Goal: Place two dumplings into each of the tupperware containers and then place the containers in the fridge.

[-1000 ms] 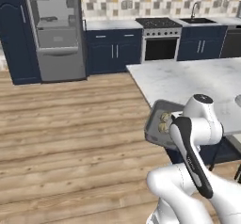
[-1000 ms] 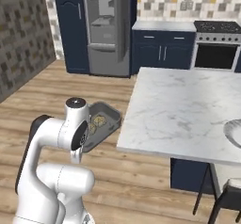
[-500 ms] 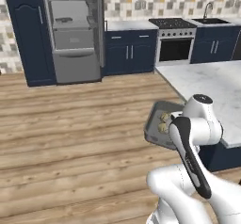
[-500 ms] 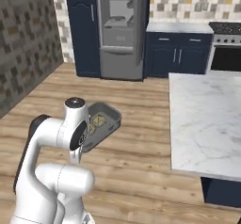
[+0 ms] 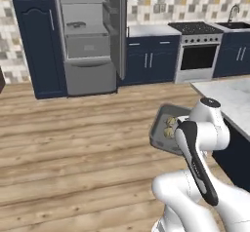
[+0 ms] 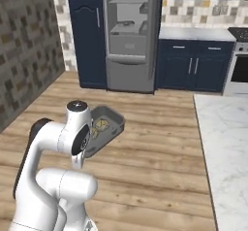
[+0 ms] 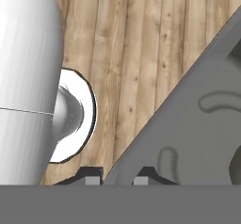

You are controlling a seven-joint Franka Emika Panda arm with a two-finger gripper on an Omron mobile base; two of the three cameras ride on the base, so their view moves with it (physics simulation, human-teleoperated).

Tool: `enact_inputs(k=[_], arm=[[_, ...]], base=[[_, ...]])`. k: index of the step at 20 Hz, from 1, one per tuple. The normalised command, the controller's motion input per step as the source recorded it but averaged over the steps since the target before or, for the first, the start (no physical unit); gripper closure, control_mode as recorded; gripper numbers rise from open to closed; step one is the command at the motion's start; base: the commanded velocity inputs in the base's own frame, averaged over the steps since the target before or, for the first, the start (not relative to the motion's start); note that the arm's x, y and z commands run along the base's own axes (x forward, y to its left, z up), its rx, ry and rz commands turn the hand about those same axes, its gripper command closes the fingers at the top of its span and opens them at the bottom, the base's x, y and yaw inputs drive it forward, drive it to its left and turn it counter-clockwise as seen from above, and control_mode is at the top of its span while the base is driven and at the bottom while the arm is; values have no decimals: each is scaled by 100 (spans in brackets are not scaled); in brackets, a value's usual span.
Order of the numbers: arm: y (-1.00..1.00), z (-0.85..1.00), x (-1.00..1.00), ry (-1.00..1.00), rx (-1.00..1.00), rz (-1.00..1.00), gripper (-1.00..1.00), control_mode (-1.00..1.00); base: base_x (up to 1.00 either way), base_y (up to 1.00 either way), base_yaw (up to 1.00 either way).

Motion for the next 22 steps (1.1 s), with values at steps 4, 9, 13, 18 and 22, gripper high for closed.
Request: enact_inputs(k=[4,9,13,18,22], arm=[[0,0,0,0,0,0,100,100],[0,0,0,0,0,0,100,100],[0,0,0,0,0,0,100,100],[0,0,0,0,0,0,100,100],[0,0,0,0,0,0,100,100]], base=[[100,47,0],[100,54,0],[100,48,0],[100,40,-1],[100,30,-1]])
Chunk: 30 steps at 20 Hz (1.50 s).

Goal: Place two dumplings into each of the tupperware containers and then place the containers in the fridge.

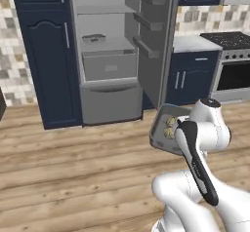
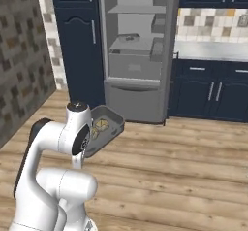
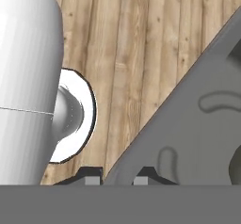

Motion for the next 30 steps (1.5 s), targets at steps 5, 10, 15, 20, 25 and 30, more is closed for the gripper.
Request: enact_inputs(k=[5,10,15,20,25,30], arm=[[0,0,0,0,0,0,100,100],[0,0,0,0,0,0,100,100],[0,0,0,0,0,0,100,100],[0,0,0,0,0,0,100,100],[0,0,0,0,0,0,100,100],[0,0,0,0,0,0,100,100]], base=[[100,28,0],[94,34,-4],[84,38,-1],[82,28,0],[83,21,0],[79,13,0]])
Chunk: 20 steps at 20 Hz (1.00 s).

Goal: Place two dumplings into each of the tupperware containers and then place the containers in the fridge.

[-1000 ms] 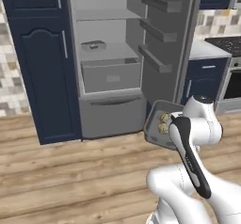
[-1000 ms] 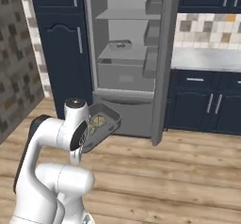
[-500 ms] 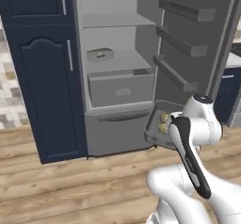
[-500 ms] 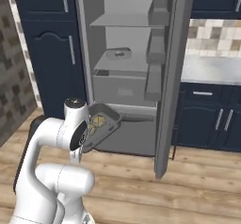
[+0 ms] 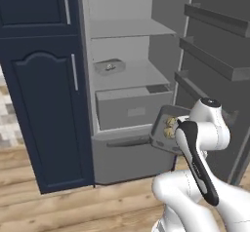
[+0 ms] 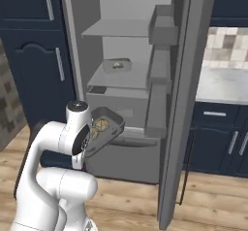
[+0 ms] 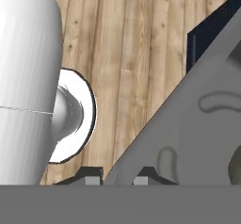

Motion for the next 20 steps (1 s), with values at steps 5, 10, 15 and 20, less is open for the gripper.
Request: enact_inputs(k=[5,10,15,20], arm=[[0,0,0,0,0,0,100,100],[0,0,0,0,0,0,100,100],[0,0,0,0,0,0,100,100],[0,0,0,0,0,0,100,100]], base=[[67,3,0],[71,5,0],[70,3,0],[69,10,0]])
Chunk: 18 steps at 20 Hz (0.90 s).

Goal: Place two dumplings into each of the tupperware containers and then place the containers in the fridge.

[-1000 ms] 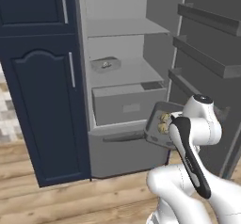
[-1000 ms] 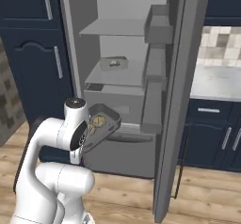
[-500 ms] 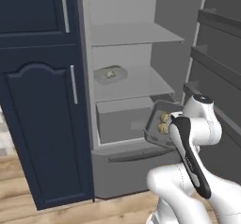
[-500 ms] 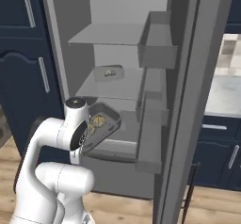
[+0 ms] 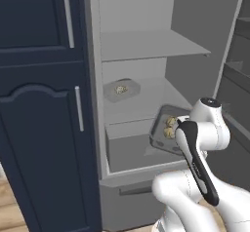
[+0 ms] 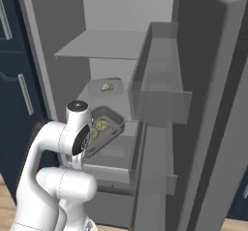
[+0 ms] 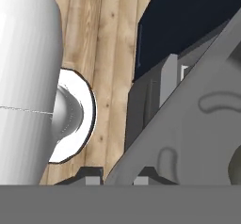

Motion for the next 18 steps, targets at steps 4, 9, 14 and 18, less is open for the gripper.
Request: enact_inputs(k=[4,9,14,18], arm=[[0,0,0,0,0,0,100,100],[7,5,20,1,-3,0,100,-100],[-2,9,60,6,-4,-1,100,-100],[-36,0,88,9,3,-1,100,-100]], base=[[46,11,0],[13,4,0],[0,0,0],[0,0,0]])
